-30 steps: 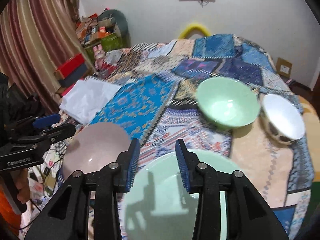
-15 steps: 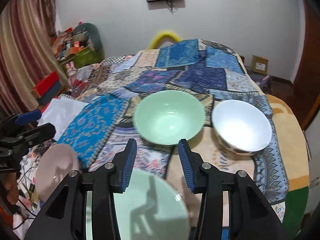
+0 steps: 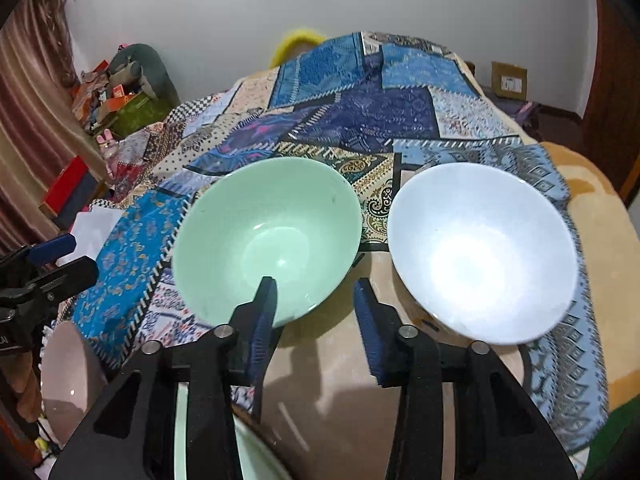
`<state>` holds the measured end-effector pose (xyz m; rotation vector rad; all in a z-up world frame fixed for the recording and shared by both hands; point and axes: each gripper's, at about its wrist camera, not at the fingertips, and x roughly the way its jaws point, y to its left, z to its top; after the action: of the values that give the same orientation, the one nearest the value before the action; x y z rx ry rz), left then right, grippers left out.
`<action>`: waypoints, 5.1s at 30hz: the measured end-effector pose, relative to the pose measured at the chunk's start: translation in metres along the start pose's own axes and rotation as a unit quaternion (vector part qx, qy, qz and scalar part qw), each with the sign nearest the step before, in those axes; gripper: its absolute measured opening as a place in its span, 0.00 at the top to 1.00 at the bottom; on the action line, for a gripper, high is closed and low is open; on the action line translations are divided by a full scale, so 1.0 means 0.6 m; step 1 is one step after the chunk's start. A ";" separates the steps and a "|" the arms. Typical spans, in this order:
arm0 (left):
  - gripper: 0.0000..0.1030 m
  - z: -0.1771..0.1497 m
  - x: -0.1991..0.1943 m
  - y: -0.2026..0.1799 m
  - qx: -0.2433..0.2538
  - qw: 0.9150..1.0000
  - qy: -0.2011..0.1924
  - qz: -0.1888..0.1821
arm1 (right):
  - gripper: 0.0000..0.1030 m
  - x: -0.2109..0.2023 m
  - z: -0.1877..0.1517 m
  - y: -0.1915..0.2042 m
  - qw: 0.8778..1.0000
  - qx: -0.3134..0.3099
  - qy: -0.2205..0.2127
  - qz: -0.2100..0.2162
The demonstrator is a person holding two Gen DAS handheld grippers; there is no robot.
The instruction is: Organize plates and bowls
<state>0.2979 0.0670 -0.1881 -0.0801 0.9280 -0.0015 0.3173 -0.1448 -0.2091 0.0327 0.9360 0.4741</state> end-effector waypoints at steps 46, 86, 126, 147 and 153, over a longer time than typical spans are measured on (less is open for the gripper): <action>0.75 0.026 0.161 -0.028 -0.005 0.992 0.115 -0.052 | 0.80 0.069 0.038 0.011 0.997 -0.039 0.051 0.038; 0.75 -0.113 -0.193 0.049 -0.060 0.998 0.008 -0.008 | 0.80 -0.136 -0.046 0.196 0.992 -0.093 -0.024 0.086; 0.75 -0.281 -0.142 0.190 -0.146 0.986 0.084 0.020 | 0.80 -0.021 -0.168 0.312 0.979 -0.120 0.090 0.136; 0.75 -0.282 -0.133 0.192 -0.135 0.987 0.086 0.034 | 0.77 -0.035 -0.160 0.319 0.979 -0.148 0.086 0.113; 0.75 -0.278 -0.138 0.191 -0.134 0.987 0.082 0.037 | 0.77 -0.033 -0.161 0.309 0.979 -0.147 0.087 0.109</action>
<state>0.1112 0.1728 -0.2296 -0.2984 1.0919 0.1879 0.1618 -0.0033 -0.2092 -0.1787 1.0293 0.8265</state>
